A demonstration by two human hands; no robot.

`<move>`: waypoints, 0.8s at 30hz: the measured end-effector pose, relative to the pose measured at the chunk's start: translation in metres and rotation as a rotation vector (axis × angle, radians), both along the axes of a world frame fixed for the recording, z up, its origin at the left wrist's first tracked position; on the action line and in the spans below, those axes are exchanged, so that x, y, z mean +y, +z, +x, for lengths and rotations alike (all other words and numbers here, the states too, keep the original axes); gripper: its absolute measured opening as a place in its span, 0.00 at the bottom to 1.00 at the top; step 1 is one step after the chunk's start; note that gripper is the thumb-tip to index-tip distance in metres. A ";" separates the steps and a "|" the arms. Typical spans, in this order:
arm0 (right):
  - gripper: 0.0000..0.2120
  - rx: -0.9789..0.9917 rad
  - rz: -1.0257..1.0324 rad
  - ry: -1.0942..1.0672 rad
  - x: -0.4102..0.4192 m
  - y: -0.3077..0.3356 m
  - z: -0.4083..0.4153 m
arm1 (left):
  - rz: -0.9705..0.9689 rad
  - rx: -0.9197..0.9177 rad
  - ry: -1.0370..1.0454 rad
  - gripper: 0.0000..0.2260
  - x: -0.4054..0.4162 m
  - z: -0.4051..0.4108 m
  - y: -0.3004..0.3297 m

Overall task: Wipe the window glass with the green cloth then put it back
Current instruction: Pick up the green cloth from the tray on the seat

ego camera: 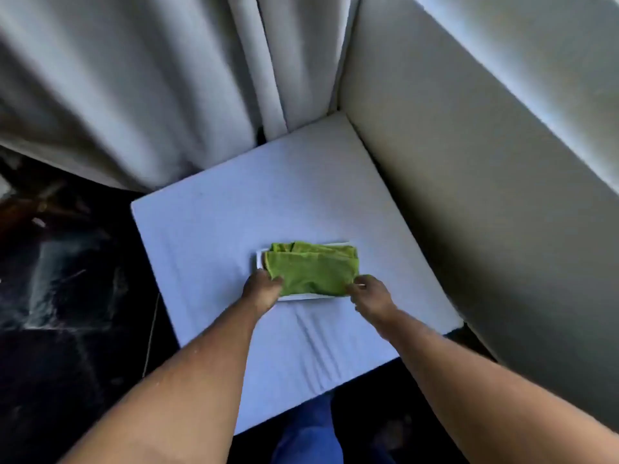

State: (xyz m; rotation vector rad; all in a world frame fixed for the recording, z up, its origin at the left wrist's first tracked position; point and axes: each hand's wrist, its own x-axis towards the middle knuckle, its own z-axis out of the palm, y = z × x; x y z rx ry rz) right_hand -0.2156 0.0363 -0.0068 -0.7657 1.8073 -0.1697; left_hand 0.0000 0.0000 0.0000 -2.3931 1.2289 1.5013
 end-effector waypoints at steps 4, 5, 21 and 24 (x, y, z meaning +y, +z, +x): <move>0.24 0.202 0.083 -0.069 -0.038 -0.036 0.036 | -0.015 0.029 0.147 0.18 -0.013 0.003 -0.034; 0.25 0.205 0.107 -0.142 -0.041 -0.040 0.043 | -0.018 0.042 0.187 0.17 -0.013 0.002 -0.039; 0.25 -0.655 -0.150 -0.321 -0.052 0.126 -0.058 | -0.006 0.948 0.421 0.12 -0.064 -0.007 0.111; 0.28 -0.605 -0.317 -0.350 -0.039 0.207 -0.104 | -0.057 1.032 0.256 0.17 -0.076 -0.060 0.193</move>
